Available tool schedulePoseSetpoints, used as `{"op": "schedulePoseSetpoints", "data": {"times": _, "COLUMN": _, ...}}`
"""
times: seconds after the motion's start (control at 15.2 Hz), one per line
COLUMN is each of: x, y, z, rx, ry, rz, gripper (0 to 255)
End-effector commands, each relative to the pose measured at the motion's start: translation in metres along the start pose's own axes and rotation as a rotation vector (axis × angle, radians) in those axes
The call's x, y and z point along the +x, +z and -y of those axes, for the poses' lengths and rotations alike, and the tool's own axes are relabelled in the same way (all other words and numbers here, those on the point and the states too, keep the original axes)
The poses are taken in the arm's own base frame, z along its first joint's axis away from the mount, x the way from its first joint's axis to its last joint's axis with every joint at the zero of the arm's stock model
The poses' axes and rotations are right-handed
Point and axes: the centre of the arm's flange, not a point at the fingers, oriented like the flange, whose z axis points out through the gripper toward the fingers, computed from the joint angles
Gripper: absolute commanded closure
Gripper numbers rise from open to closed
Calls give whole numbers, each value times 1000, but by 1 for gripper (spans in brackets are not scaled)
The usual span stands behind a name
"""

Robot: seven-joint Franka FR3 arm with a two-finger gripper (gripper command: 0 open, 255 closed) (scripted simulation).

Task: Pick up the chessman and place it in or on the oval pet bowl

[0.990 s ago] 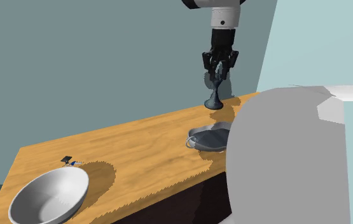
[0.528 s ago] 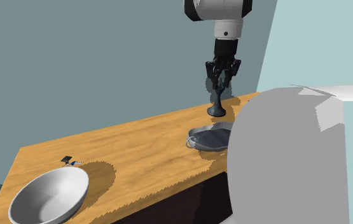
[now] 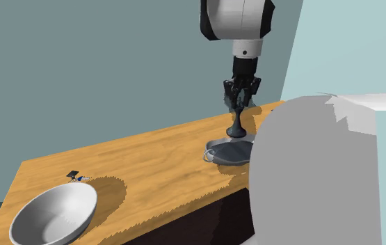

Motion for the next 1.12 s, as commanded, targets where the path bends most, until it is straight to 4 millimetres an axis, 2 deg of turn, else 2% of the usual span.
{"op": "schedulePoseSetpoints", "data": {"times": 0.0, "x": -1, "y": 11, "z": -1, "rx": 0, "ry": 0, "rz": 0, "gripper": 255}}
{"op": "schedulePoseSetpoints", "data": {"times": 0.4, "x": -1, "y": 44, "z": -1, "rx": 0, "ry": 0, "rz": 0, "gripper": 255}}
{"op": "schedulePoseSetpoints", "data": {"times": 0.86, "x": -1, "y": 44, "z": -1, "rx": 0, "ry": 0, "rz": 0, "gripper": 255}}
{"op": "schedulePoseSetpoints", "data": {"times": 0.92, "x": -1, "y": 44, "z": -1, "rx": 0, "ry": 0, "rz": 0, "gripper": 0}}
{"op": "schedulePoseSetpoints", "data": {"times": 1.06, "x": -1, "y": 44, "z": -1, "rx": 0, "ry": 0, "rz": 0, "gripper": 0}}
